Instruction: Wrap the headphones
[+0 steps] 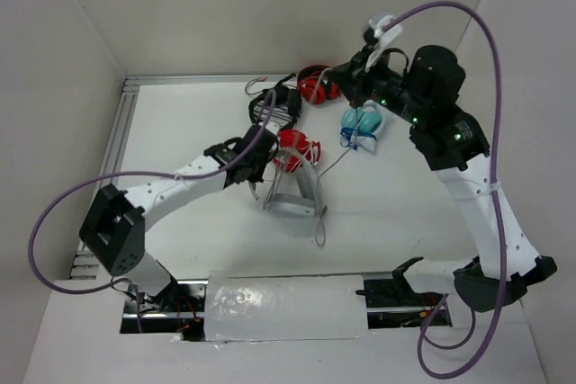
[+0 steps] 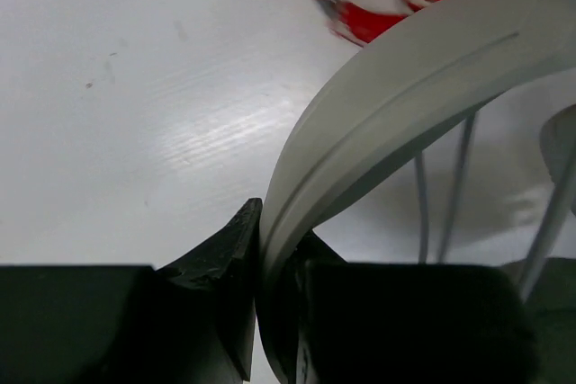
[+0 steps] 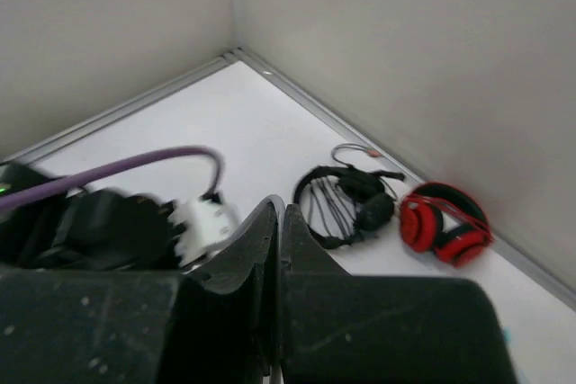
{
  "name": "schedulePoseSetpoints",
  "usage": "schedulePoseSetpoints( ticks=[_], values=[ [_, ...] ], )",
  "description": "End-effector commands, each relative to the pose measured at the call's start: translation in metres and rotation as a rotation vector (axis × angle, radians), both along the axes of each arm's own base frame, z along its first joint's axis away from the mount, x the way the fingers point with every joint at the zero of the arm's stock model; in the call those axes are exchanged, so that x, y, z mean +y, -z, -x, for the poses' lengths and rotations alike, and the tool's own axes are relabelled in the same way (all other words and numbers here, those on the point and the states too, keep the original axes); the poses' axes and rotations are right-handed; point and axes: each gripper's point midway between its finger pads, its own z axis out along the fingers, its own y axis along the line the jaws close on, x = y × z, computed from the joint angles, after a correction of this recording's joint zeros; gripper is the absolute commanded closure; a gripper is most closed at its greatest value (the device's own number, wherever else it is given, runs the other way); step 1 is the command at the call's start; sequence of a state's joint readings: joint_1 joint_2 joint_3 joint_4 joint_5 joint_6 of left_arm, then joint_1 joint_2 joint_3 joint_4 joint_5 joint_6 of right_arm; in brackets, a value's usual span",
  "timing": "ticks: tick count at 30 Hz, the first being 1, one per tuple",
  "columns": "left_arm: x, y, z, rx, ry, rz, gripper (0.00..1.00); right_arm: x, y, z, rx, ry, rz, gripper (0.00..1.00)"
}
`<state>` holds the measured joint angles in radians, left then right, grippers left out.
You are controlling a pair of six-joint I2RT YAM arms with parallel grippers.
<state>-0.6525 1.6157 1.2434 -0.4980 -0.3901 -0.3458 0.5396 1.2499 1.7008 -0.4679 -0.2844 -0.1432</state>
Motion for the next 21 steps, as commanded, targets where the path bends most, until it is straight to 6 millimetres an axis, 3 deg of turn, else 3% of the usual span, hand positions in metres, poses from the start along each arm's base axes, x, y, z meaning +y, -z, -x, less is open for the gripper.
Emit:
schedulePoseSetpoints(
  ticks=[1,4,6,9,10,11,12,13,14,15,17,18,21],
  values=[
    [-0.063,-0.05,0.02,-0.237,0.267,0.054,1.0,-0.036,-0.053,-0.012,-0.1,0.081,-0.079,1.0],
    [-0.085,-0.032,0.064,-0.213,0.422,0.006,1.0,-0.071,-0.046,-0.053,-0.07,0.16,-0.054,1.0],
    [-0.096,-0.03,0.084,-0.217,0.471,0.0,1.0,-0.081,-0.045,-0.063,-0.056,0.171,-0.059,1.0],
    [-0.091,-0.032,0.097,-0.205,0.449,0.015,1.0,-0.104,-0.024,-0.085,0.001,0.227,-0.063,1.0],
    [-0.089,-0.034,0.099,-0.206,0.428,0.035,1.0,-0.11,-0.023,-0.083,-0.002,0.23,-0.068,1.0],
    [-0.084,-0.044,0.097,-0.233,0.407,0.044,1.0,-0.124,-0.024,-0.087,-0.015,0.259,-0.092,1.0],
    [-0.078,-0.045,0.1,-0.224,0.386,0.049,1.0,-0.128,-0.007,-0.09,0.02,0.259,-0.091,1.0],
    [-0.075,-0.051,0.101,-0.234,0.368,0.061,1.0,-0.132,-0.011,-0.084,0.002,0.262,-0.101,1.0],
    [-0.069,-0.064,0.102,-0.257,0.341,0.089,1.0,-0.15,-0.01,-0.088,-0.003,0.305,-0.119,1.0],
    [-0.064,-0.069,0.103,-0.262,0.319,0.097,1.0,-0.155,0.001,-0.091,0.019,0.315,-0.123,1.0],
    [-0.057,-0.094,0.107,-0.309,0.305,0.159,1.0,-0.166,0.004,-0.091,0.025,0.316,-0.15,1.0],
    [-0.053,-0.102,0.106,-0.336,0.294,0.171,1.0,-0.17,0.017,-0.094,0.067,0.319,-0.174,1.0],
    [-0.049,-0.135,0.115,-0.39,0.329,0.248,1.0,-0.17,0.031,-0.096,0.092,0.262,-0.196,1.0]
  ],
)
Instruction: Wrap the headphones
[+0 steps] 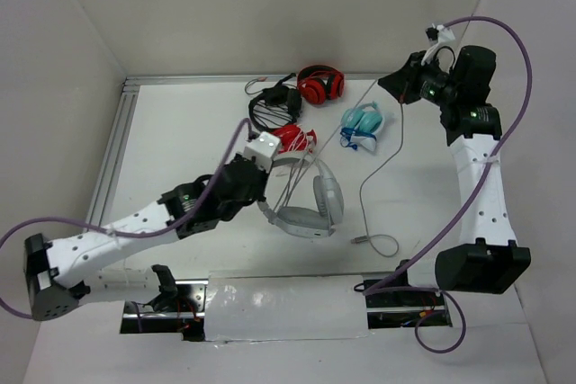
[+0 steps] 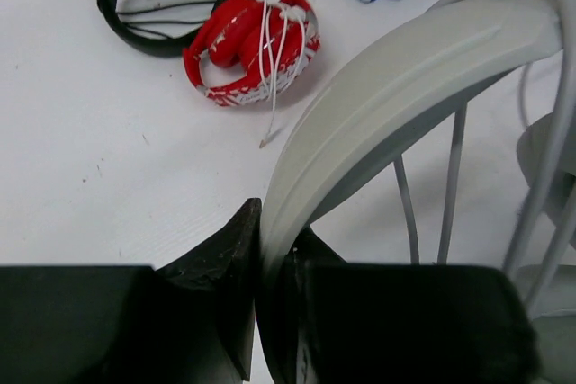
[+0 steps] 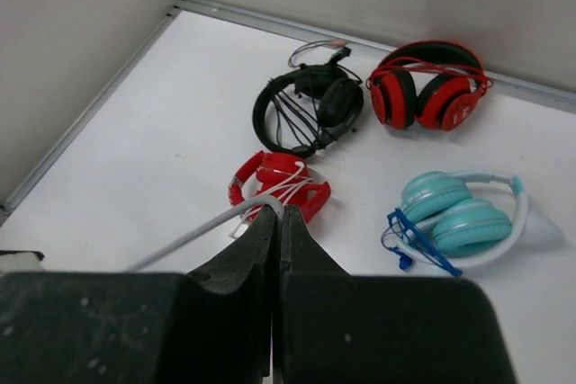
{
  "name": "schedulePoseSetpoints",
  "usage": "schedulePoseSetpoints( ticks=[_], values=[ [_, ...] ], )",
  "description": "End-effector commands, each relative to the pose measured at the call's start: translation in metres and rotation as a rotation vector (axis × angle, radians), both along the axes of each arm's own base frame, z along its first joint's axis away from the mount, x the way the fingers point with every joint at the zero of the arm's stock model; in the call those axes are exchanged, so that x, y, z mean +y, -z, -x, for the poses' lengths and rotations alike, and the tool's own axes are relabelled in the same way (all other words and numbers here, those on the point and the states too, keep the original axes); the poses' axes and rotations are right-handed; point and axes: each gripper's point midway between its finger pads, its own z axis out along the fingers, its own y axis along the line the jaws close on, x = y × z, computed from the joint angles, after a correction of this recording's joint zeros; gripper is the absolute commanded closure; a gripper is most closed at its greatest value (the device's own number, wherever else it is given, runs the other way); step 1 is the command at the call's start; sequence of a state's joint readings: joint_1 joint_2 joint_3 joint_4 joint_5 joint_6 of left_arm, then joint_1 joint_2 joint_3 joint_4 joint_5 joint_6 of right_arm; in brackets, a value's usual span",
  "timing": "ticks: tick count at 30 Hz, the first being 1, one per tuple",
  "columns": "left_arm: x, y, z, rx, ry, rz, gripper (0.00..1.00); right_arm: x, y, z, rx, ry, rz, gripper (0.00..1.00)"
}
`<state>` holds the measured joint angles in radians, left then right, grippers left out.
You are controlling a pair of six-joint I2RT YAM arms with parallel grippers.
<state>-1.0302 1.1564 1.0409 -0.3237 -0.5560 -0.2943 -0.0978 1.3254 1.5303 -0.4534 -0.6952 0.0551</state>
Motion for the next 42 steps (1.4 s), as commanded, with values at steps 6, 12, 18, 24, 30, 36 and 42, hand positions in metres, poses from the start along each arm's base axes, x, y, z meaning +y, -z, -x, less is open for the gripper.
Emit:
schedulePoseSetpoints(
  ticks=[6,12,18,24,30,36,42],
  values=[
    [-0.02,-0.097,0.061,-0.194,0.431,0.216,1.0,0.02,-0.017,-0.01,-0.251,-0.158,0.027,1.0],
    [-0.045,-0.15,0.107,-0.253,0.742,0.331,1.0,0.071,0.028,-0.004,-0.197,-0.315,0.017,1.0],
    [-0.044,-0.231,0.088,-0.37,0.625,0.465,1.0,0.12,0.075,0.029,-0.153,-0.472,-0.047,1.0],
    [-0.027,-0.315,0.051,-0.523,0.383,0.559,1.0,0.182,0.091,0.083,-0.18,-0.639,-0.039,0.91],
    [-0.025,-0.362,0.041,-0.597,0.33,0.58,1.0,0.216,0.103,0.106,-0.187,-0.689,-0.036,0.75],
    [-0.012,-0.396,0.038,-0.687,0.281,0.585,1.0,0.241,0.129,0.115,-0.152,-0.744,-0.102,0.74],
    [0.022,-0.434,0.028,-0.824,0.117,0.606,1.0,0.255,0.187,0.132,-0.032,-0.789,-0.125,0.73]
  ],
)
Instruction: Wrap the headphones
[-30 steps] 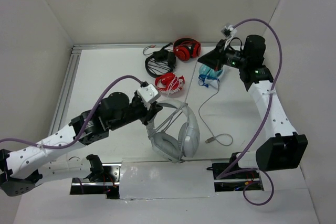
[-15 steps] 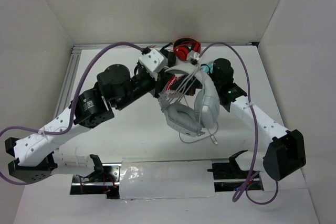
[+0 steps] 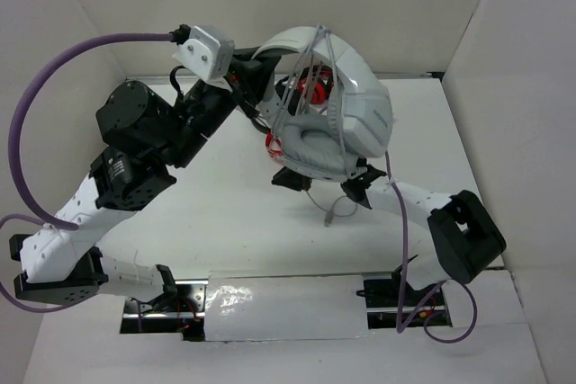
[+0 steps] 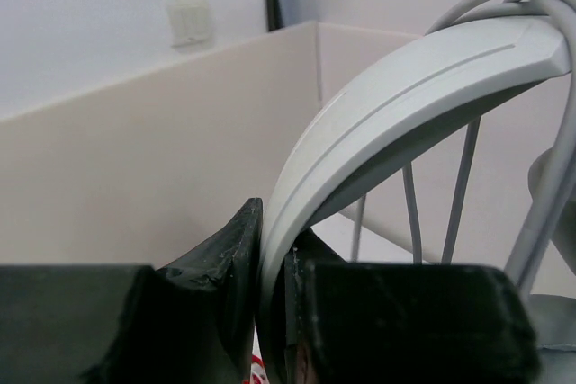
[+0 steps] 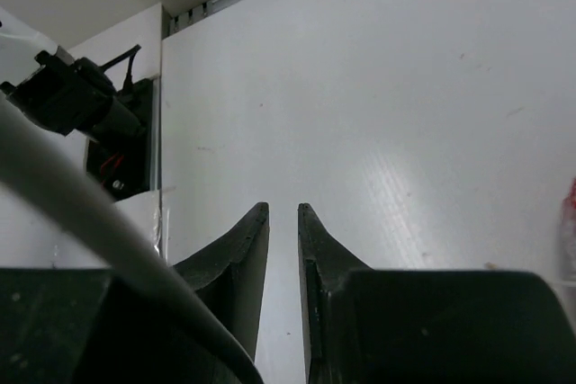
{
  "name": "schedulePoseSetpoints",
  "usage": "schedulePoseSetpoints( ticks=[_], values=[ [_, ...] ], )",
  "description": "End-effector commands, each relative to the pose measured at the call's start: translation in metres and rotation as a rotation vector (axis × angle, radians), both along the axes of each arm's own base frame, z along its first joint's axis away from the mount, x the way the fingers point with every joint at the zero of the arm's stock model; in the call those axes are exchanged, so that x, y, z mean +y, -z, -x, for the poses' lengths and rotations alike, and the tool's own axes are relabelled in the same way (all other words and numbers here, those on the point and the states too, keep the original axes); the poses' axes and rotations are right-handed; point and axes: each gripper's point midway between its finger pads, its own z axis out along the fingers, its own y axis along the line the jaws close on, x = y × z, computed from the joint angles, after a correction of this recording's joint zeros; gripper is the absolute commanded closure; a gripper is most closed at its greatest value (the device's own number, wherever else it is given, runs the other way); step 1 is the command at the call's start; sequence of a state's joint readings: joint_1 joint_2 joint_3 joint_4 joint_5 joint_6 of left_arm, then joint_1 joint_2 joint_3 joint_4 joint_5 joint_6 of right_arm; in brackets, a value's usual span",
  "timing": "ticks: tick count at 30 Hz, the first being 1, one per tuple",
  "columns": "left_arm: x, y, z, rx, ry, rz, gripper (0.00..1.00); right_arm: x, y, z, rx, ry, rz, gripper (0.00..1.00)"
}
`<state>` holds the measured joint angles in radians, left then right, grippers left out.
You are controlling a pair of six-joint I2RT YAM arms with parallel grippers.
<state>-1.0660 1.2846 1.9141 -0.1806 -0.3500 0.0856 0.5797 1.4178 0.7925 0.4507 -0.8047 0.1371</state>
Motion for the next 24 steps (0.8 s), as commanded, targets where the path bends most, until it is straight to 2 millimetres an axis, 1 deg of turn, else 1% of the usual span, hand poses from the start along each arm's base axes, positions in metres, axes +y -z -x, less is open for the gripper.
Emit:
schedulePoseSetpoints(
  ticks=[1,2,3,4,5,6,7,8,9,10,11,12,13,14,15,16,17,18,19,20,21,22,23,24],
  values=[
    [0.047,-0.063,-0.006,-0.127,-0.184,0.211,1.0,0.011,0.016,0.012,0.024,-0.024,-0.047,0.73],
    [0.053,-0.067,-0.01,-0.154,-0.231,0.218,1.0,0.012,0.025,0.016,0.045,-0.023,-0.047,0.73],
    [0.064,-0.079,-0.012,-0.193,-0.276,0.27,1.0,0.011,0.037,0.022,0.055,-0.021,-0.051,0.73],
    [0.072,-0.08,-0.018,-0.201,-0.338,0.259,1.0,0.013,0.048,0.026,0.085,-0.023,-0.042,0.73],
    [0.066,-0.078,-0.025,-0.199,-0.356,0.247,1.0,0.014,0.055,0.032,0.113,-0.031,-0.036,0.74],
    [0.072,-0.074,-0.038,-0.186,-0.396,0.221,1.0,0.012,0.067,0.039,0.14,-0.035,-0.024,0.75],
    [0.078,-0.079,-0.043,-0.172,-0.408,0.244,1.0,0.015,0.078,0.049,0.168,-0.048,-0.011,0.83],
    [0.07,-0.07,-0.058,-0.144,-0.423,0.217,1.0,0.011,0.092,0.061,0.202,-0.051,0.012,0.92],
    [0.079,-0.065,-0.071,-0.106,-0.442,0.213,1.0,0.011,0.095,0.062,0.2,-0.015,0.011,1.0],
    [0.075,-0.057,-0.084,-0.078,-0.449,0.199,1.0,0.01,0.099,0.066,0.208,-0.001,0.013,1.0],
    [0.079,-0.053,-0.095,-0.062,-0.471,0.2,1.0,0.009,0.108,0.082,0.226,-0.017,0.031,1.0],
    [0.09,-0.046,-0.109,-0.032,-0.508,0.197,1.0,0.009,0.106,0.081,0.222,0.013,0.03,1.0],
    [0.088,-0.034,-0.125,-0.003,-0.535,0.188,1.0,0.013,0.107,0.092,0.228,-0.007,0.041,1.0],
    [0.101,-0.028,-0.139,0.012,-0.587,0.183,1.0,0.012,0.113,0.097,0.237,-0.007,0.067,1.0],
    [0.109,-0.023,-0.15,0.026,-0.634,0.189,1.0,0.014,0.11,0.096,0.219,0.02,0.069,1.0],
    [0.104,-0.004,-0.173,0.06,-0.684,0.152,1.0,0.015,0.112,0.1,0.215,0.02,0.083,1.0],
    [0.114,0.007,-0.188,0.083,-0.752,0.137,1.0,0.016,0.118,0.108,0.225,0.014,0.111,1.0],
    [0.115,0.015,-0.198,0.099,-0.773,0.114,1.0,0.017,0.116,0.11,0.223,0.013,0.11,1.0],
    [0.11,0.032,-0.218,0.123,-0.802,0.073,1.0,0.017,0.117,0.113,0.23,0.006,0.114,1.0],
    [0.12,0.04,-0.229,0.13,-0.85,0.051,1.0,0.015,0.114,0.12,0.247,0.004,0.109,1.0],
    [0.122,0.056,-0.245,0.153,-0.877,0.027,1.0,0.014,0.11,0.123,0.234,0.009,0.101,1.0],
    [0.126,0.07,-0.253,0.188,-0.892,-0.008,1.0,0.011,0.11,0.126,0.231,0.031,0.103,1.0],
    [0.133,0.075,-0.261,0.22,-0.871,0.016,1.0,0.011,0.097,0.137,0.216,0.021,0.09,1.0],
    [0.13,0.093,-0.271,0.289,-0.832,0.042,1.0,0.009,0.092,0.139,0.203,0.038,0.094,1.0]
  ],
)
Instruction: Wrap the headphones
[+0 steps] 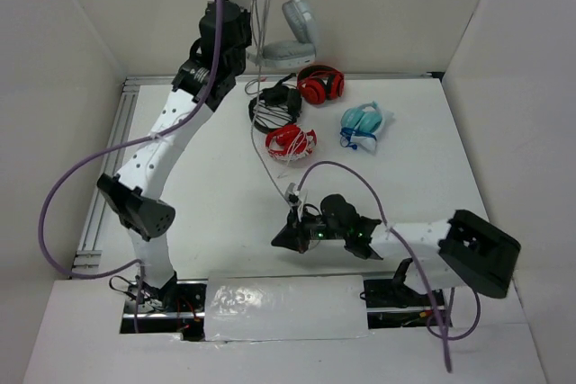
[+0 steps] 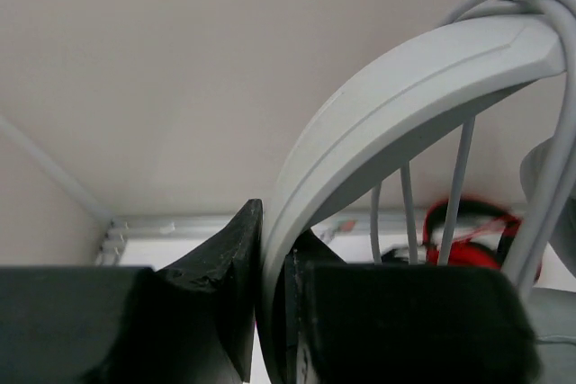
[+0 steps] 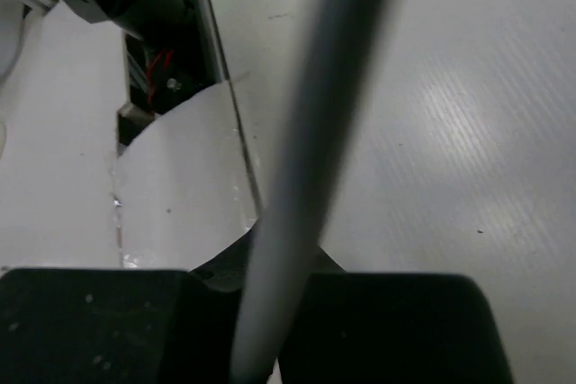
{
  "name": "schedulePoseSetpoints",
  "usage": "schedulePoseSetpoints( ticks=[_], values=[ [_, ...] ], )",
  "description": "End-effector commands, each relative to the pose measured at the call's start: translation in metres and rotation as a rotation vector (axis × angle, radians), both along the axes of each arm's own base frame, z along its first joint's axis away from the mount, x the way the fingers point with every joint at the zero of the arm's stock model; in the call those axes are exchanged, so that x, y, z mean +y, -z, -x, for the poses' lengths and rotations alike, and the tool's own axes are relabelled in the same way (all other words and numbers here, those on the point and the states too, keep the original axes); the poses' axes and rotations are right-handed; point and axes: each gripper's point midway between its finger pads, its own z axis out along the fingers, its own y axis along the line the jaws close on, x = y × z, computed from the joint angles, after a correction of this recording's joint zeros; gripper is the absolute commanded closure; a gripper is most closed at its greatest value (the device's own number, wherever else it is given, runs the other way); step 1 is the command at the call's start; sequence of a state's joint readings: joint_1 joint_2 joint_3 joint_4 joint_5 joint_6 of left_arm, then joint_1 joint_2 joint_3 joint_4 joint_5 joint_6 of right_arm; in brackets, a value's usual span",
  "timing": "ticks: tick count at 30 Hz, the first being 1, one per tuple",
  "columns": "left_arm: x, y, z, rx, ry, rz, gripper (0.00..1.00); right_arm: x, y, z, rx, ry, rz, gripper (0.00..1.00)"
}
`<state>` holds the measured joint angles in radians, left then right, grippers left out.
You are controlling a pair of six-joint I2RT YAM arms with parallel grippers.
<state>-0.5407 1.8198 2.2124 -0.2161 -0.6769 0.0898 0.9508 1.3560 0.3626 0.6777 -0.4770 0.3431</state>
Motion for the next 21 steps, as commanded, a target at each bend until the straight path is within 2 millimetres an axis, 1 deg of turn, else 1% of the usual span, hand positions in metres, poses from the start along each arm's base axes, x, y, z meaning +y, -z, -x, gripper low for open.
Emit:
schedulePoseSetpoints(
  ticks=[1,2,3,4,5,6,7,8,9,10,11,12,13,14,15,16,17,18,19,20,21],
  values=[
    [0.019,-0.003,-0.009,0.021,0.02,0.222,1.0,-0.007,-0.022,0.0,-0.055,0.111,0.027,1.0],
    [0.033,0.02,-0.012,0.118,0.024,0.306,1.0,-0.009,-0.043,0.003,-0.091,0.128,0.003,1.0],
    [0.026,0.035,-0.017,0.178,0.088,0.341,1.0,-0.006,-0.052,0.011,-0.126,0.12,0.01,1.0],
    [0.035,0.059,-0.023,0.238,0.071,0.363,1.0,-0.011,-0.06,0.004,-0.147,0.19,0.05,1.0],
    [0.034,0.073,-0.025,0.267,0.071,0.366,1.0,-0.015,-0.079,0.005,-0.176,0.214,0.027,1.0],
    [0.038,0.081,-0.027,0.273,0.048,0.359,1.0,-0.016,-0.093,0.009,-0.201,0.223,0.017,1.0],
    [0.043,0.094,-0.031,0.286,0.024,0.343,1.0,-0.021,-0.109,0.008,-0.231,0.245,0.028,1.0],
    [0.045,0.12,-0.034,0.342,-0.002,0.329,1.0,-0.031,-0.13,0.001,-0.266,0.309,0.001,1.0],
    [0.05,0.14,-0.037,0.388,-0.036,0.333,1.0,-0.033,-0.148,0.003,-0.297,0.318,-0.027,1.0],
    [0.058,0.156,-0.038,0.43,-0.069,0.352,1.0,-0.04,-0.164,0.004,-0.345,0.313,-0.021,1.0],
    [0.062,0.176,-0.036,0.476,-0.104,0.386,1.0,-0.05,-0.184,0.0,-0.381,0.347,-0.051,1.0],
    [0.065,0.198,-0.035,0.536,-0.137,0.396,1.0,-0.056,-0.195,-0.002,-0.412,0.362,-0.058,1.0],
    [0.067,0.214,-0.035,0.574,-0.151,0.415,1.0,-0.062,-0.218,-0.005,-0.458,0.376,-0.077,1.0],
    [0.067,0.228,-0.036,0.605,-0.167,0.419,1.0,-0.067,-0.226,-0.009,-0.476,0.399,-0.07,1.0],
    [0.068,0.243,-0.032,0.646,-0.192,0.416,1.0,-0.07,-0.242,-0.011,-0.493,0.411,-0.07,1.0],
    [0.066,0.251,-0.03,0.665,-0.195,0.409,1.0,-0.072,-0.248,-0.015,-0.526,0.422,-0.056,1.0],
    [0.067,0.258,-0.026,0.683,-0.214,0.416,1.0,-0.077,-0.256,-0.021,-0.544,0.459,-0.043,1.0],
    [0.067,0.274,-0.016,0.725,-0.237,0.392,1.0,-0.08,-0.269,-0.027,-0.552,0.492,-0.036,1.0],
    [0.066,0.28,-0.011,0.728,-0.241,0.377,1.0,-0.086,-0.276,-0.033,-0.594,0.517,-0.008,1.0],
    [0.066,0.271,-0.004,0.702,-0.226,0.372,1.0,-0.093,-0.292,-0.04,-0.612,0.564,-0.011,1.0],
    [0.061,0.29,0.002,0.718,-0.193,0.336,1.0,-0.095,-0.298,-0.045,-0.628,0.584,-0.004,1.0]
  ],
)
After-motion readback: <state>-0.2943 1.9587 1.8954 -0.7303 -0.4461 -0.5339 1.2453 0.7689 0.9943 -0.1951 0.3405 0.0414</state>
